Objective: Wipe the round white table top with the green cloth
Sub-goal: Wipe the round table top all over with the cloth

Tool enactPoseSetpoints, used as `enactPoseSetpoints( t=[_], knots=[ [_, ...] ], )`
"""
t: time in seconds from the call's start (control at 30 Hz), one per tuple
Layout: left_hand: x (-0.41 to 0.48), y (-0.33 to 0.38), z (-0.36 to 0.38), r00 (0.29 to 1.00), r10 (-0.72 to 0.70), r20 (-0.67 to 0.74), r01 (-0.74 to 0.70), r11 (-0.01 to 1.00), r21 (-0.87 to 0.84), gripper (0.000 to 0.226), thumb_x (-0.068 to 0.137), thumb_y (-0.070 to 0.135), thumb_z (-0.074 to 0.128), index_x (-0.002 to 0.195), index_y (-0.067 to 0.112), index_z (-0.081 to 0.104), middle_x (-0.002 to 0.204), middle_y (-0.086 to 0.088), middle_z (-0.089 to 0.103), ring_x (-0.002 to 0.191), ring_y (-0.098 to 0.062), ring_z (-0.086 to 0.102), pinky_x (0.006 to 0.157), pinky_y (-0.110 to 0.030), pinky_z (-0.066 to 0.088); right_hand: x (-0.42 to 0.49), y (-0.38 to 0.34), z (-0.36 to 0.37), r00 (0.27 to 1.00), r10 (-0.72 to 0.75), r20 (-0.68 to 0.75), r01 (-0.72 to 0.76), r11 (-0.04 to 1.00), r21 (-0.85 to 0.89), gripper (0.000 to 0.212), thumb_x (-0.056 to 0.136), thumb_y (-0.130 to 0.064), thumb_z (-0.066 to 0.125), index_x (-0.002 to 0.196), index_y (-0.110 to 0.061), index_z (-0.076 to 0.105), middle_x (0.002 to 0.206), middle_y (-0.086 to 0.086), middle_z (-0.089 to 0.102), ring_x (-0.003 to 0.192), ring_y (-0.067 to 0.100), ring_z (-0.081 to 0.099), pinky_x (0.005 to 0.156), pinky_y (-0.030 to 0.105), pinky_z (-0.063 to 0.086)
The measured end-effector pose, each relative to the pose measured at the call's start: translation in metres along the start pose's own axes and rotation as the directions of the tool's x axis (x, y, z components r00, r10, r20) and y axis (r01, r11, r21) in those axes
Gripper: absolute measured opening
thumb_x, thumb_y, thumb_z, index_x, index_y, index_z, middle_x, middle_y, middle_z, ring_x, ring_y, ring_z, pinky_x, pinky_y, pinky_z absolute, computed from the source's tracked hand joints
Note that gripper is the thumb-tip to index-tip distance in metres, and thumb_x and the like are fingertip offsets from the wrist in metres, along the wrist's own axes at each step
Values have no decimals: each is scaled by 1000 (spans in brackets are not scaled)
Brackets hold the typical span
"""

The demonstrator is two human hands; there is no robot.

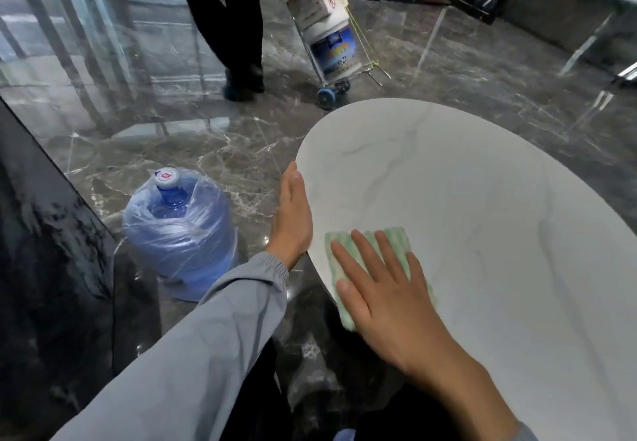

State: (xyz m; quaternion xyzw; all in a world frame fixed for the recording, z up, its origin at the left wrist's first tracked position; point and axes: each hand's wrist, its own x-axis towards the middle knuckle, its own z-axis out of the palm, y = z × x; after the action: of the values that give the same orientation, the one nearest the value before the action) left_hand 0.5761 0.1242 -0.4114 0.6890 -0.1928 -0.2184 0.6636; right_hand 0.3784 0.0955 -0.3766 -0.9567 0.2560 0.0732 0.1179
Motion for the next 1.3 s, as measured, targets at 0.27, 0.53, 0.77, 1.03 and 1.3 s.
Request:
enactPoseSetpoints(
  t=[0.27,0.53,0.77,1.03,1.3],
  knots=[
    [3,-1,2,1000,-24,-19,23,999,-36,51,114,44,18,161,31,31,149,24,39,129,9,36,81,12,23,-18,4,-2,998,9,58,-8,999,-31,52,100,-64,-2,148,-67,-22,160,-32,-34,146,2,-40,123,46,-20],
    [-3,7,1,998,-51,-27,50,997,-55,48,114,46,18,156,37,38,138,26,45,112,17,46,78,8,29,63,2,-16,998,-60,25,60,998,-14,54,108,-57,9,159,-55,-8,169,-21,-19,153,8,-30,124,52,-15],
    [0,3,1,998,-54,-24,51,994,-99,52,113,47,18,161,34,33,152,25,39,134,7,36,101,-6,27,-26,9,-10,988,-70,137,83,992,-91,54,95,-68,-8,146,-68,-24,157,-34,-37,143,-1,-43,124,46,-17],
    [0,7,-4,971,-234,56,237,896,-375,47,104,65,38,133,41,67,117,11,78,104,-7,75,89,-28,57,124,-2,-25,997,-54,56,56,998,-28,53,107,-57,11,158,-57,-5,170,-21,-16,156,11,-24,124,53,-12],
    [11,-12,4,979,-164,118,202,828,-524,50,113,48,13,146,39,50,110,35,71,106,13,67,85,-10,53,32,-5,-13,984,-151,94,160,983,-94,55,98,-66,-6,151,-63,-19,162,-29,-32,146,3,-40,123,44,-20]
  ],
)
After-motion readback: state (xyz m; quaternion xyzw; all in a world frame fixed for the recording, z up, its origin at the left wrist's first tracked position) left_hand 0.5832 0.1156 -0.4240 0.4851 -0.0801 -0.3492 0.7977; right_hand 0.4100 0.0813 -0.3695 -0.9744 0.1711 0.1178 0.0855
